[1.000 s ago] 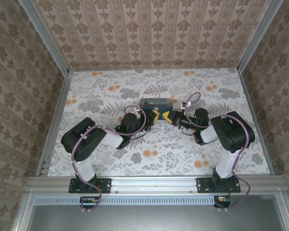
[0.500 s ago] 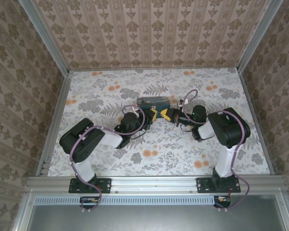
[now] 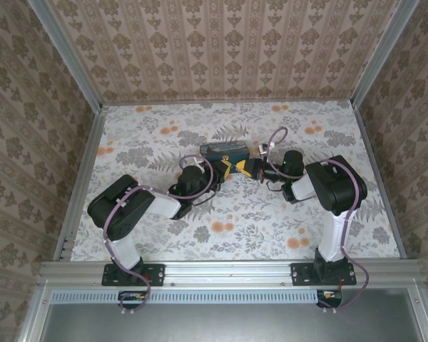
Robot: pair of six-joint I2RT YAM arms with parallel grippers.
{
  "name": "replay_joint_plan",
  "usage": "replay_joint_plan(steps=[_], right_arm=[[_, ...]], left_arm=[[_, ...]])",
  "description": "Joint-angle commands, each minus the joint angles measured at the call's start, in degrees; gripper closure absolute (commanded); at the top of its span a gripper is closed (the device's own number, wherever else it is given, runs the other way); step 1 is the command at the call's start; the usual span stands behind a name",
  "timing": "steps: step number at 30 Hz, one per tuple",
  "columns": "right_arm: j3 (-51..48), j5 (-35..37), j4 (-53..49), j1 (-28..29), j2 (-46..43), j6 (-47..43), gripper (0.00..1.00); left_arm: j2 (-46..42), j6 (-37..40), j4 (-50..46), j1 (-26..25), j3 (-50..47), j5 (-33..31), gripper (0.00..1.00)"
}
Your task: Unlock the padlock with the key
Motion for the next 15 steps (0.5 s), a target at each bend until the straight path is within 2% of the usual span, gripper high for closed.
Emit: replay_joint_plan(steps=[1, 6, 15], right_arm=[[2.8, -2.8, -6.2, 1.9, 1.9, -8.3, 1.0], [3.6, -4.2, -6.7, 0.5, 2.9, -9.5, 1.0], [5.3, -3.1, -1.0, -1.0, 7.2, -0.9, 1.0]], left_arm=[[-2.8, -2.1, 12.8, -5.1, 4.9, 18.4, 1.0], [-3.2, -2.8, 13.0, -4.9, 5.6, 20.4, 1.0], [-3.5, -2.4, 12.9, -4.9, 6.0, 21.9, 1.0]])
